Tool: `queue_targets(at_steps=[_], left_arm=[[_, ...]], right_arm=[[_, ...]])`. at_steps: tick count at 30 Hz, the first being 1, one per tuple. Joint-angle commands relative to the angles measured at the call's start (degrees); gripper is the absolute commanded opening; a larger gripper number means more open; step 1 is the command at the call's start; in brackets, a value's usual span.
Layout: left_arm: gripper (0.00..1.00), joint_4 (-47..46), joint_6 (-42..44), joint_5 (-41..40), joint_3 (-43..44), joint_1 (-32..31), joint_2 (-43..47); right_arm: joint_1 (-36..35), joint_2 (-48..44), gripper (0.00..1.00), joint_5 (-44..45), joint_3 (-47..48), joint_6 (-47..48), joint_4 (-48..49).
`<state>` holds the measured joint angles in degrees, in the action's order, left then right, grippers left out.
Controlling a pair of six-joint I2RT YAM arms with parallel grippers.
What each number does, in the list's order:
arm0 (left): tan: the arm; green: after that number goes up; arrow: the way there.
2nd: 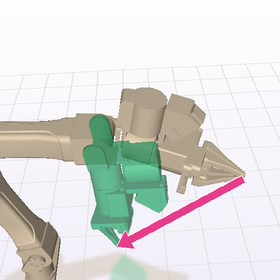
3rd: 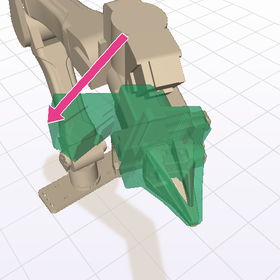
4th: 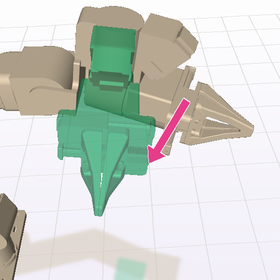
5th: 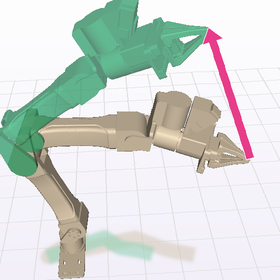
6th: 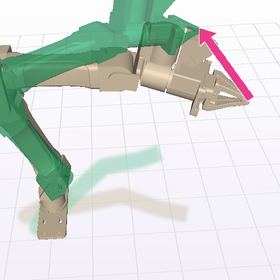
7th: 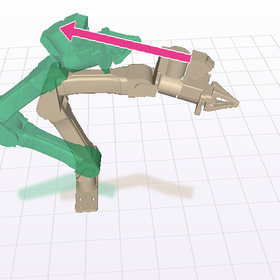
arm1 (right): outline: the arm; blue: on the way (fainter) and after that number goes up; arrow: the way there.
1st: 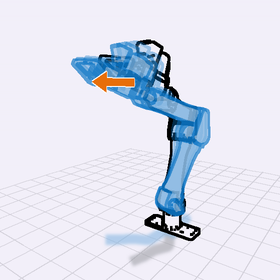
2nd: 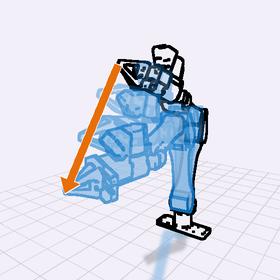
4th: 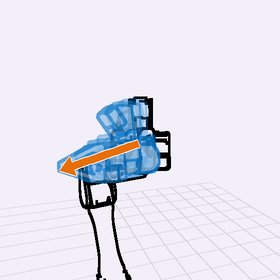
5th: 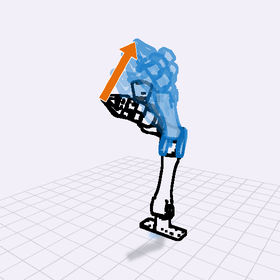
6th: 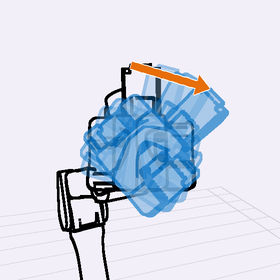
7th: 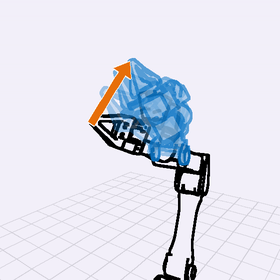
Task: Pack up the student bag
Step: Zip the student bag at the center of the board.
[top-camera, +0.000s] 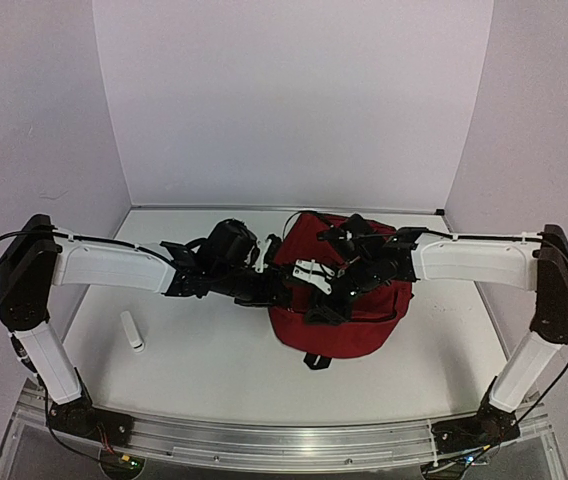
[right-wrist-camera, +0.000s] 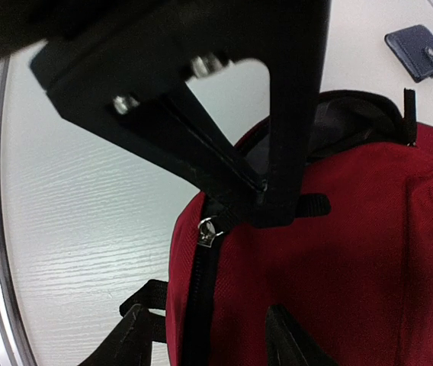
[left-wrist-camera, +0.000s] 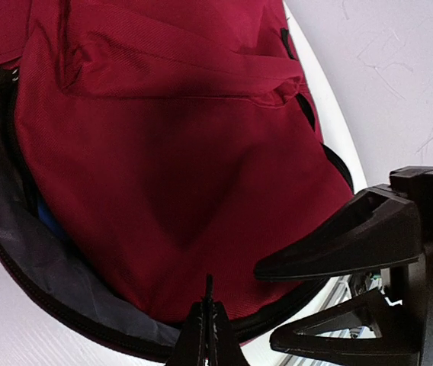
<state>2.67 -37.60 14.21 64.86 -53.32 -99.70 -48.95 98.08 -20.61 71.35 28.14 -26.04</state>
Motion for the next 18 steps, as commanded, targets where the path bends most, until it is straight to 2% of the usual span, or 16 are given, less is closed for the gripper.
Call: queue_targets(at_steps=[1, 3, 4, 5, 14, 18], left_arm=[[0.0, -0.45, -0.21, -1.59, 2.12, 0.05, 1.92], [0.0, 0.09, -0.19, -2.44, 2.01, 0.5, 2.24], [0.0, 0.58, -0.14, -3.0, 1.99, 0.96, 2.33], [0.0, 1.06, -0.15, -3.67, 2.01, 1.45, 2.41], [0.0, 4.21, 1.42, -7.01, 1.9, 7.09, 3.39], [0.0, 4.93, 3.24, -5.53, 2.55, 7.39, 4.05]], right_arm=[[-0.49, -0.22, 0.28, -0.05, 0.34, -1.07, 2.48], [-0.46, -2.16, 0.09, -0.78, -1.07, -1.12, 2.43], [-0.48, -3.23, 0.02, -0.88, -1.88, -1.3, 2.37], [-0.51, -4.28, 0.0, -0.92, -2.7, -1.44, 2.29], [-0.47, -15.96, 0.0, 0.74, -12.81, 3.87, -4.74], [-0.45, -22.88, 0.0, 3.3, -18.81, 8.82, -7.05]])
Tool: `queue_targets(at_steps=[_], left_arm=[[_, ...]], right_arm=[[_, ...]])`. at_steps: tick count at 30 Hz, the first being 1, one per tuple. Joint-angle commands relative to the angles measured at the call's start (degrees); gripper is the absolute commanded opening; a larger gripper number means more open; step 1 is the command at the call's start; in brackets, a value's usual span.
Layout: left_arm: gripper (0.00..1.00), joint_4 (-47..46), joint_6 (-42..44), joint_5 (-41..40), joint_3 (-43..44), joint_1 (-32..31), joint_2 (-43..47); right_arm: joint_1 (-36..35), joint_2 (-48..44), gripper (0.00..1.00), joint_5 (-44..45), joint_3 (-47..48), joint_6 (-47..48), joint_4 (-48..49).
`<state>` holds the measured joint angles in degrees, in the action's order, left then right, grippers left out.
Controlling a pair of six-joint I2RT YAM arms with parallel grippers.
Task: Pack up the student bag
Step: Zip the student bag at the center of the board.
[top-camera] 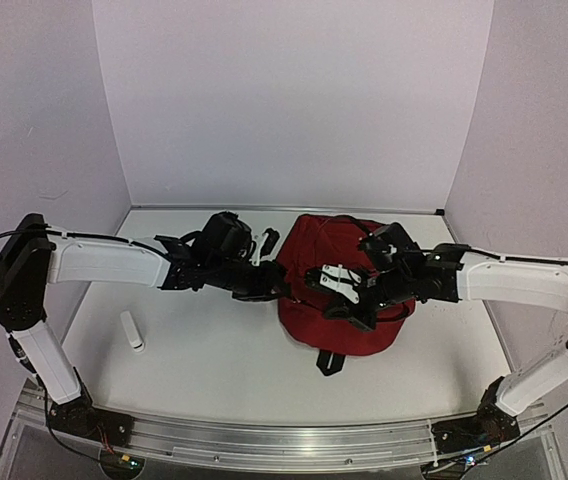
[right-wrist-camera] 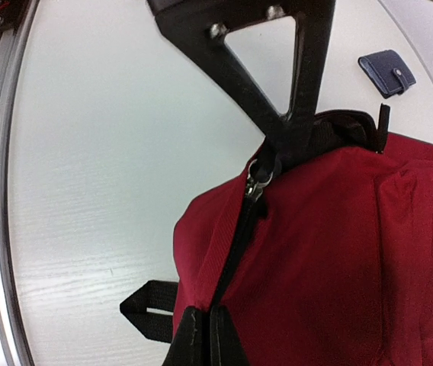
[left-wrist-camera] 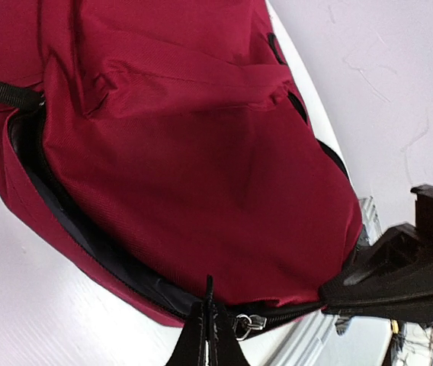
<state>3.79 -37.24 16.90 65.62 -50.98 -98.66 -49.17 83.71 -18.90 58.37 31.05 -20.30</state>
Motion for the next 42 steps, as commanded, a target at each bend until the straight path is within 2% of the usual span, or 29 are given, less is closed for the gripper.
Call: queue_targets(at_steps=[1, 6, 7, 9, 10, 12, 15, 22, 25, 27, 31, 34, 35, 42], left_arm=[[0.0, 3.96, 3.03, -7.87, 1.89, 5.1, 3.18], [0.0, 2.91, 2.97, -5.03, 1.87, 4.99, 3.22], [0.0, 2.29, 2.86, -3.62, 1.91, 4.87, 2.8], [0.0, 0.85, 2.79, -1.74, 2.27, 4.15, 1.58], [0.0, 0.51, 2.86, -1.02, 2.68, 3.73, 0.91], [0.0, 0.22, 2.78, -0.54, 3.38, 2.83, 0.07], [0.0, -1.45, 1.71, 0.5, 3.09, 2.45, -0.48], [0.0, -2.89, 0.64, 0.9, 2.02, 2.41, 0.36], [0.0, -3.1, 0.41, 1.07, 1.78, 2.44, 0.61], [0.0, -3.33, 0.18, 1.28, 1.5, 2.46, 0.66], [0.0, -3.48, -0.06, 1.81, 0.98, 2.44, 0.75], [0.0, -3.13, 0.06, 0.87, 0.74, 2.47, 0.95], [0.0, -2.47, 0.33, 0.15, 1.06, 2.55, 0.77], [0.0, 1.19, 0.45, -3.85, 5.24, 4.49, -3.48]], right_arm=[[-0.24, -10.17, 0.0, 2.84, -7.5, 7.45, -12.98], [-0.26, -14.37, 0.01, 6.11, -8.97, 10.66, -14.78], [-0.23, -13.75, 0.11, 5.77, -8.13, 10.39, -14.72], [-0.25, -11.25, 0.46, 3.23, -4.66, 7.98, -14.7], [-0.28, -9.61, 0.59, 1.75, -2.01, 5.87, -14.74], [-0.35, -5.94, 0.63, -1.34, 3.35, 2.23, -14.9], [-0.54, -2.14, 0.65, -3.95, 7.55, -0.79, -12.56], [-2.8, 5.42, 0.62, -2.29, 11.65, -6.63, -4.94], [-3.5, 9.93, 0.57, 0.04, 13.37, -7.65, -3.52], [-3.76, 11.95, 0.51, 2.39, 13.58, -8.66, -1.99], [-3.77, 12.78, 0.3, 6.16, 12.08, -9.63, 0.04], [-3.79, 10.16, 0.06, 5.02, 10.5, -10.39, 0.11], [-3.88, 9.14, 0.01, 4.33, 9.89, -10.47, 0.12], [-5.0, 2.08, 0.0, -1.67, 3.78, -5.53, -3.79]])
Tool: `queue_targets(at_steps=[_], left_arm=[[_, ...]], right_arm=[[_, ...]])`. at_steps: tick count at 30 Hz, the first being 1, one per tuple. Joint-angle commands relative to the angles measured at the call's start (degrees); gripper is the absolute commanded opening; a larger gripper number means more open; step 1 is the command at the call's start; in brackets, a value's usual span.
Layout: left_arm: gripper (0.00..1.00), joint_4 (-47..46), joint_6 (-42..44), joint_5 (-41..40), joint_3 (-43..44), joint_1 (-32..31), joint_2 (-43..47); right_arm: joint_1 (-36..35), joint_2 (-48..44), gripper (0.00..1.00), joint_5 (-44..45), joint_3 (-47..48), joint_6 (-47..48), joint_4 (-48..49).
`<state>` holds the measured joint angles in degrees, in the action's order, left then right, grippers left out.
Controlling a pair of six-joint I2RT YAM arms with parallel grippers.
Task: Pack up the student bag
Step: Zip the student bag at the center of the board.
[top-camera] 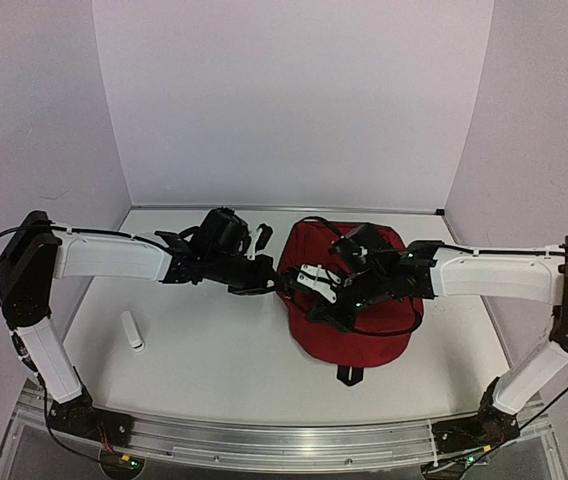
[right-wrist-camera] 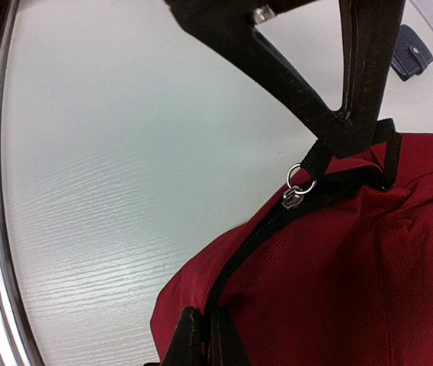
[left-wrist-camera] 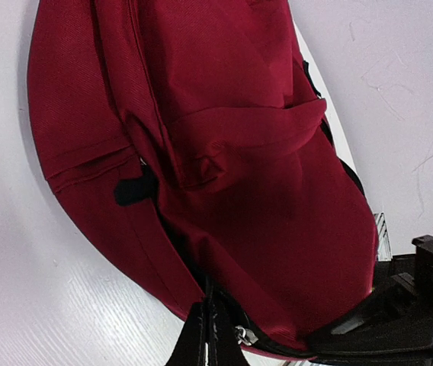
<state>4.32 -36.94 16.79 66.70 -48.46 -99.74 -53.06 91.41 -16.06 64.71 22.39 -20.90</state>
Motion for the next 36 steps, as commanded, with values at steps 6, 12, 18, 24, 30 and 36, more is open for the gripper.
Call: queue_targets(at_steps=[6, 12, 18, 24, 30, 36], left_arm=[[0.0, 0.42, -0.55, -3.71, 6.85, 4.79, -6.49], [0.0, 0.15, -0.68, -3.72, 8.18, 7.45, -9.01], [0.0, -0.54, 0.08, -3.28, 9.8, 9.17, -10.19], [0.0, 3.51, 2.76, -3.35, 16.33, 10.11, -13.0], [0.02, 5.79, 2.28, -3.12, 18.69, 10.87, -13.69], [0.56, 6.94, 2.26, -5.5, 12.81, 10.23, -5.7]], right_arm=[[-1.33, -9.18, 0.0, -6.85, -5.44, 9.15, -8.86], [-1.34, -12.68, 0.0, -7.47, -8.92, 12.67, -11.53], [-1.36, -12.81, 0.0, -8.79, -10.61, 13.5, -12.58], [-1.86, -9.59, 0.0, -10.99, -7.55, 12.85, -11.66], [-1.8, -2.62, 0.1, -7.42, 6.69, 2.86, -6.76], [7.4, 2.53, 0.66, -6.79, 18.27, -4.44, -5.38]])
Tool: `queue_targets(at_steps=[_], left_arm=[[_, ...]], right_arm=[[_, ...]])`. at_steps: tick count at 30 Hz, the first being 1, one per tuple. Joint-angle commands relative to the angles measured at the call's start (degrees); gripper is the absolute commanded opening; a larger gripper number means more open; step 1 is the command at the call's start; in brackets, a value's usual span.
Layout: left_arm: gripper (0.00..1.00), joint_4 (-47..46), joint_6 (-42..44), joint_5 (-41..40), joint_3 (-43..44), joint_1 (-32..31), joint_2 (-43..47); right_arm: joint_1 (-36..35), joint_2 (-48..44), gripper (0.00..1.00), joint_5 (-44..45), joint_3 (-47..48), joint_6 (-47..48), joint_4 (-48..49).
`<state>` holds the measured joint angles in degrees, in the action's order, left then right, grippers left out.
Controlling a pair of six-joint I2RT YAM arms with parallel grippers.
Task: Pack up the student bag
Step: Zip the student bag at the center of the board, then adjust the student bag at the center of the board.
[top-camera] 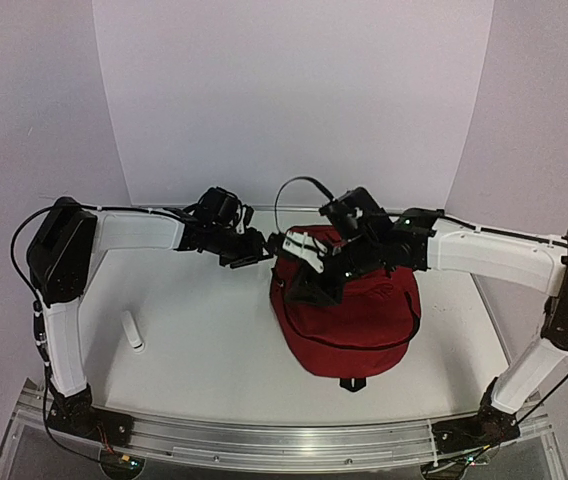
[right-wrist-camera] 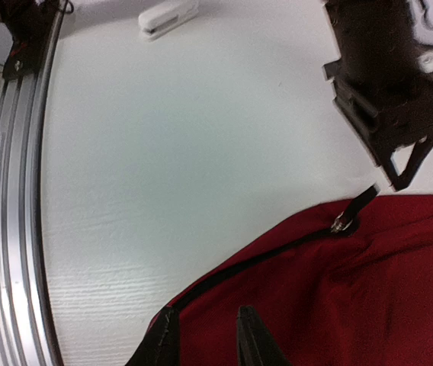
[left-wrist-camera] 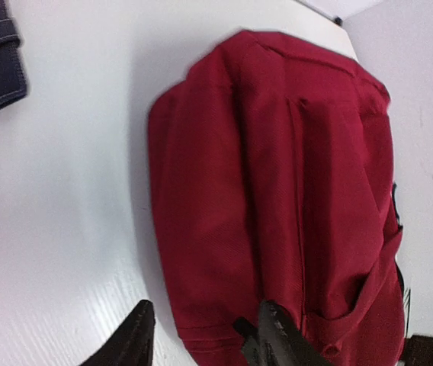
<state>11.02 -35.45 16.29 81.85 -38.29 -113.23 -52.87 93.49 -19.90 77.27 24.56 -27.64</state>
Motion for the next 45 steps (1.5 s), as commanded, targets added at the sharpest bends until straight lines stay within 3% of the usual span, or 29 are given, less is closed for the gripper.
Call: queue_targets(at_steps=[1, 3, 6, 12, 19, 21, 24, 31, 34, 40, 45], left_arm=[[0.62, 0.46, 0.87, -5.97, -3.91, -0.14, 9.86], [0.71, 0.41, 1.06, -6.35, -7.33, -0.81, 13.84], [0.9, 0.53, 0.83, -6.9, -11.59, -4.49, 17.57], [0.95, -4.06, -4.78, -6.97, -17.32, -15.53, 15.47], [0.96, -10.17, -11.11, -6.18, -16.45, -22.21, 8.48], [0.91, -10.73, -13.09, -6.31, -15.88, -22.26, 6.74], [0.74, -13.34, -15.03, -6.51, -15.89, -22.2, 5.05], [0.19, -10.0, -15.02, -7.08, -16.79, -17.43, 6.87], [0.03, -6.51, -13.23, -6.57, -16.16, -13.65, 7.65], [0.01, -1.54, -6.82, -4.16, -8.07, -5.0, 4.08], [0.15, 4.77, -0.69, -3.86, 5.93, 0.31, -3.08]], right_arm=[[10.22, 0.36, 0.83, -5.24, 6.18, -8.24, 2.24], [15.65, 0.87, 0.97, -5.65, 7.68, -10.39, 2.86], [20.92, 3.2, 0.98, -1.68, 10.35, -9.56, 3.11], [30.89, 13.9, 0.98, -1.43, 20.13, -9.9, 2.61], [32.29, 25.79, 0.98, -2.99, 27.11, -6.92, 2.29], [32.35, 28.58, 0.98, -2.99, 28.48, -6.8, 1.53], [32.81, 30.53, 0.98, -2.39, 28.54, -5.64, 0.37], [35.89, 28.08, 0.96, -5.45, 21.15, -1.0, -5.28], [36.27, 23.86, 0.92, -7.35, 14.14, 1.09, -8.86], [35.19, 10.0, 0.92, -17.0, -3.28, 1.64, -13.61], [25.43, -2.36, 0.97, -16.87, -11.88, 0.3, -14.47]])
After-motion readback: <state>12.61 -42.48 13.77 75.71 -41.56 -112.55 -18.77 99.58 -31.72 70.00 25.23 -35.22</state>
